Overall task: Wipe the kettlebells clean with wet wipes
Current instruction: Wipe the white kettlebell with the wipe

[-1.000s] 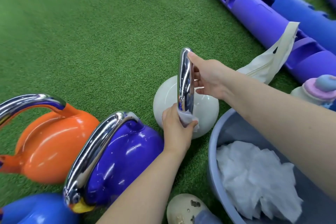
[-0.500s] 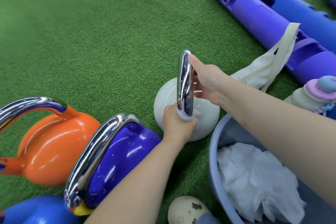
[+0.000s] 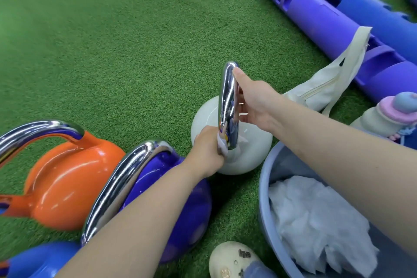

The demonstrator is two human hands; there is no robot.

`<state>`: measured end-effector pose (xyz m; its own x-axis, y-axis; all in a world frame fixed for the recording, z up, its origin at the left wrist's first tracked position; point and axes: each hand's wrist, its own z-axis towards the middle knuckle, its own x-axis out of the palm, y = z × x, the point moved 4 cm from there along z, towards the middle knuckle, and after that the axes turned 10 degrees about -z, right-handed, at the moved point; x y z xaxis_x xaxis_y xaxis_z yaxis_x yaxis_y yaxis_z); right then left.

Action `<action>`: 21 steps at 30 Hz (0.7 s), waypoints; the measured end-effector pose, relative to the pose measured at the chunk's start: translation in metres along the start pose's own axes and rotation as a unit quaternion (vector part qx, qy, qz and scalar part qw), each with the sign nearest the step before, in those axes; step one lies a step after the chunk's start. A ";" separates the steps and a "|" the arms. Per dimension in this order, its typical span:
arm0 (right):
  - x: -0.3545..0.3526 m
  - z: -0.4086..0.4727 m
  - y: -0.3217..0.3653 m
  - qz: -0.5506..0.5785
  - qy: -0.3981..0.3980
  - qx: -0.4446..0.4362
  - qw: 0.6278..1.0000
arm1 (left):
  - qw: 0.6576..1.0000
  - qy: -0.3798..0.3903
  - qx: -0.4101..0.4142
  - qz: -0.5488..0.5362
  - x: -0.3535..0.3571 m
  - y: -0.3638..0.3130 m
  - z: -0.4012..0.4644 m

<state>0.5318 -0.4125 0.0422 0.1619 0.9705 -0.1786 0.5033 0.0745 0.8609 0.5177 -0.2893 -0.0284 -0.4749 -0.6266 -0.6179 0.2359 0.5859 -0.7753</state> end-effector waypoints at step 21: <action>0.004 0.000 0.000 0.016 -0.020 0.001 1.000 | 0.876 -0.398 -0.065 -0.264 0.034 -0.026 -0.022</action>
<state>0.5326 -0.4081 0.0416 0.2128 0.9622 -0.1697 0.4993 0.0422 0.8654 0.4768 -0.3140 -0.0266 0.2661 -0.9573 -0.1131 0.0389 0.1278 -0.9910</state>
